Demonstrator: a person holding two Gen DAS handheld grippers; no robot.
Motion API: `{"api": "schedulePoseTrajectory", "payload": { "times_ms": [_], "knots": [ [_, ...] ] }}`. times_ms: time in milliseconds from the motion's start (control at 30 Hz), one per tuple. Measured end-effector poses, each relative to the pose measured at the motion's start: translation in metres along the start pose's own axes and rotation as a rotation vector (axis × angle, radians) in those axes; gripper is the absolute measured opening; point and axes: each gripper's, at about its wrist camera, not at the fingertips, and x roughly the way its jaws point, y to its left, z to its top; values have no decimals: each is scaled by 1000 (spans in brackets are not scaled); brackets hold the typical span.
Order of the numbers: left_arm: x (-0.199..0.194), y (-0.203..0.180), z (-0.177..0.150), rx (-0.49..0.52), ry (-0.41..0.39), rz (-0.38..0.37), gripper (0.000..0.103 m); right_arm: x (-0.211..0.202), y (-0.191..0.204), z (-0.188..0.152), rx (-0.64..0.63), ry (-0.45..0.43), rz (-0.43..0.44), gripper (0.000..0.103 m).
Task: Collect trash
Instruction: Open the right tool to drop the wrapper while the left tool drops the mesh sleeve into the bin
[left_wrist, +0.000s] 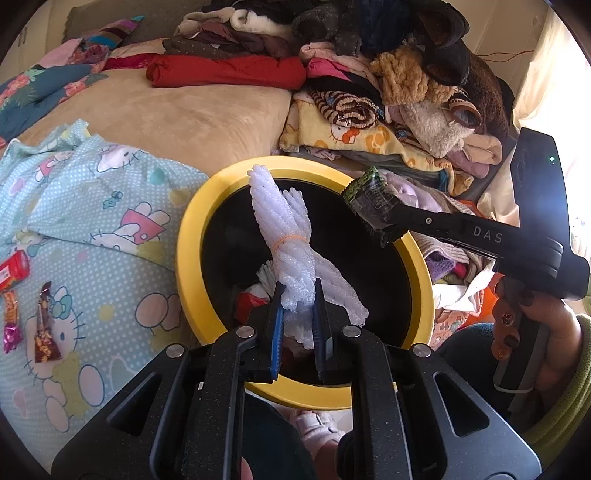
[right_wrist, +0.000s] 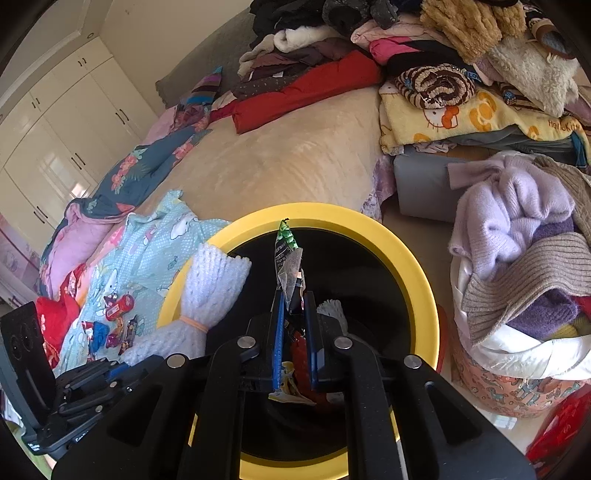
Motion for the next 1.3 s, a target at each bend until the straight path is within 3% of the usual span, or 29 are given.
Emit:
{"api": "schedulePoseTrajectory", "payload": {
  "times_ms": [167, 200, 233, 267, 333, 400, 467, 633, 800, 1300],
  "knots": [
    [6, 2, 2, -13, -2, -3, 12, 1, -2, 0, 7, -5, -19, 12],
    [4, 2, 2, -6, -13, 9, 23, 0, -3, 0, 8, -8, -21, 18],
    [1, 2, 2, 5, -27, 27, 32, -1, -3, 0, 8, -13, -29, 32],
    [-1, 1, 2, 10, -40, 41, 47, -2, -2, -1, 8, -19, -33, 39],
    [-8, 3, 1, 9, -61, 57, 55, -4, -1, -1, 6, -34, -38, 41],
    [-14, 6, 2, 1, -76, 72, 78, -6, 2, -1, -6, -44, -46, 44],
    [-24, 11, 1, -23, -108, 81, 92, -9, 8, -2, -11, -60, -42, 52],
    [-51, 23, 1, -49, -187, 116, 92, -20, 37, -5, -71, -119, -21, 67],
    [-78, 32, -1, -44, -254, 171, 92, -33, 66, -5, -125, -193, 7, 74],
    [-137, 68, -6, -67, -429, 296, 92, -43, 130, -13, -250, -260, 41, 80]
  ]
}}
